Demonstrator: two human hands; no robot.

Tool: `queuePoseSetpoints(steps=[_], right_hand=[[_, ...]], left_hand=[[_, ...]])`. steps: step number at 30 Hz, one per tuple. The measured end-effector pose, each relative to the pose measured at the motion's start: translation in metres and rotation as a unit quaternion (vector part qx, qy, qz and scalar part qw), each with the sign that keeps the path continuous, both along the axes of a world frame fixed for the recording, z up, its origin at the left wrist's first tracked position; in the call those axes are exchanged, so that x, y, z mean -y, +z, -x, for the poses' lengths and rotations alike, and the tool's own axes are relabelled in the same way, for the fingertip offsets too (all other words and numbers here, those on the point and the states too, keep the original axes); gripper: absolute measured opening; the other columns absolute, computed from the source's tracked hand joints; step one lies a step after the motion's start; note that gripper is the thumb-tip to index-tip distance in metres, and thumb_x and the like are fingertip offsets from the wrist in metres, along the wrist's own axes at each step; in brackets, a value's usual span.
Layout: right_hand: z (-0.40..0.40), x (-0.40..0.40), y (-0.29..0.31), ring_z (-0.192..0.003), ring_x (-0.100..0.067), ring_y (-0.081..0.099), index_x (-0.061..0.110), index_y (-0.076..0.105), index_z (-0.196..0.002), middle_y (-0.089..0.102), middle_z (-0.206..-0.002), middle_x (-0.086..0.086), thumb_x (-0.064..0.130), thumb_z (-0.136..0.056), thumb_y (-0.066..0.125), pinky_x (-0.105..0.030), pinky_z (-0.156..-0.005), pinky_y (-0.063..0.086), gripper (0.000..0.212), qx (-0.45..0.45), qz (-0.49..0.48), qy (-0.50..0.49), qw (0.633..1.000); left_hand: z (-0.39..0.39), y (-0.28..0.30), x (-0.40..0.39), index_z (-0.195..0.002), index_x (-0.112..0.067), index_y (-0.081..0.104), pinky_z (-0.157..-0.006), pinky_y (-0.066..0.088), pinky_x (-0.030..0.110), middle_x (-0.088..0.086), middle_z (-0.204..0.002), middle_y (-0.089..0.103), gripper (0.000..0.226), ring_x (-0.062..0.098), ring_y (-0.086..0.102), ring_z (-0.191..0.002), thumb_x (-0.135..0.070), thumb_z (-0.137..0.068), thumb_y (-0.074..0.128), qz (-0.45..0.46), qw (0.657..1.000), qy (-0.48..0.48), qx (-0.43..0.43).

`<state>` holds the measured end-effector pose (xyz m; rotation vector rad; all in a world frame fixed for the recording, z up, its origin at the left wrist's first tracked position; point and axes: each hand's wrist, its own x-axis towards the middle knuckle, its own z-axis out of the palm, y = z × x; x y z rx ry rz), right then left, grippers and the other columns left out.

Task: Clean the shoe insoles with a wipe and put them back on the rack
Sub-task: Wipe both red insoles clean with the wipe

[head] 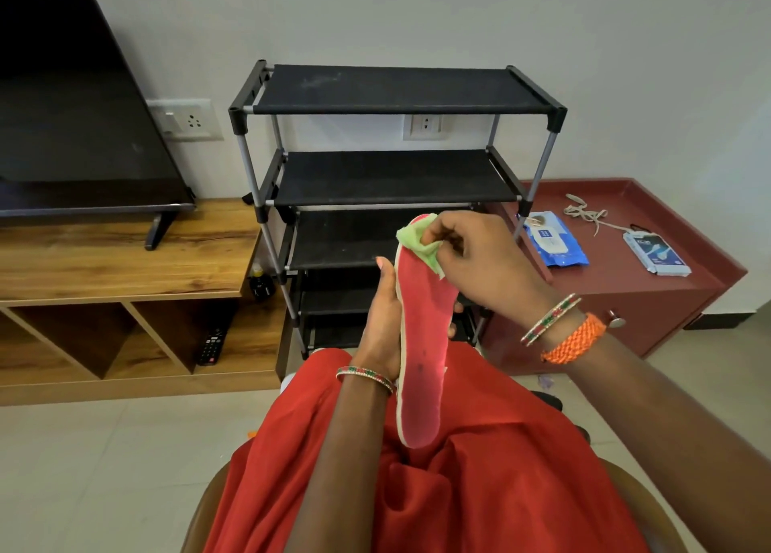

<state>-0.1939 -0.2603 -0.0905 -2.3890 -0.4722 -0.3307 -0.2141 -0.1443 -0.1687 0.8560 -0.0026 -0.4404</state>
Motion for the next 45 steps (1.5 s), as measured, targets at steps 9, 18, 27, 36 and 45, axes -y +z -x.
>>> queuePoseSetpoints(steps=[9, 18, 27, 36, 45], right_hand=[[0.009, -0.006, -0.010, -0.064, -0.007, 0.063, 0.017, 0.066, -0.078, 0.066, -0.071, 0.004, 0.010, -0.078, 0.068, -0.027, -0.062, 0.054, 0.007, -0.095, 0.095, 0.127, 0.983], [-0.002, -0.009, -0.001, -0.087, -0.024, 0.058, 0.003, 0.067, -0.087, 0.061, -0.089, -0.009, -0.001, -0.082, 0.060, -0.033, -0.072, 0.049, 0.010, 0.165, 0.131, -0.043, 0.977], [-0.001, -0.005, 0.001, -0.099, -0.025, 0.059, 0.012, 0.068, -0.106, 0.066, -0.104, -0.009, 0.008, -0.089, 0.053, -0.036, -0.086, 0.049, 0.023, 0.119, 0.189, -0.067, 0.972], [0.014, -0.007, -0.018, -0.079, -0.029, 0.064, 0.010, 0.071, -0.080, 0.069, -0.079, -0.003, -0.007, -0.066, 0.064, -0.043, -0.061, 0.056, 0.023, 0.141, 0.221, 0.110, 0.959], [0.017, -0.012, -0.024, -0.082, -0.033, 0.061, 0.003, 0.067, -0.105, 0.067, -0.095, -0.012, 0.009, -0.080, 0.037, -0.043, -0.057, 0.056, 0.039, 0.202, 0.191, 0.068, 0.958]], left_hand=[[-0.003, -0.005, -0.001, -0.112, -0.015, 0.064, -0.072, 0.047, 0.035, 0.010, -0.092, 0.068, 0.076, 0.023, 0.062, -0.082, -0.071, -0.088, 0.019, 0.013, 0.999, 0.036, -0.011], [-0.001, -0.003, -0.004, -0.093, -0.012, 0.069, -0.054, 0.042, 0.029, 0.009, -0.066, 0.061, 0.084, 0.018, 0.053, -0.054, -0.075, -0.085, 0.013, -0.040, 0.999, -0.012, 0.009], [-0.001, 0.001, -0.002, -0.086, -0.011, 0.070, -0.050, 0.040, 0.027, 0.009, -0.062, 0.057, 0.085, 0.017, 0.050, -0.049, -0.075, -0.085, 0.013, -0.029, 0.999, -0.025, 0.011], [-0.003, 0.001, -0.006, -0.109, -0.018, 0.067, -0.071, 0.047, 0.032, 0.011, -0.095, 0.061, 0.077, 0.021, 0.058, -0.080, -0.072, -0.087, 0.018, 0.052, 0.999, 0.010, -0.003], [-0.003, -0.002, -0.008, -0.110, -0.016, 0.067, -0.074, 0.053, 0.031, 0.011, -0.099, 0.063, 0.077, 0.022, 0.062, -0.085, -0.073, -0.086, 0.020, 0.072, 0.997, 0.011, -0.037]])
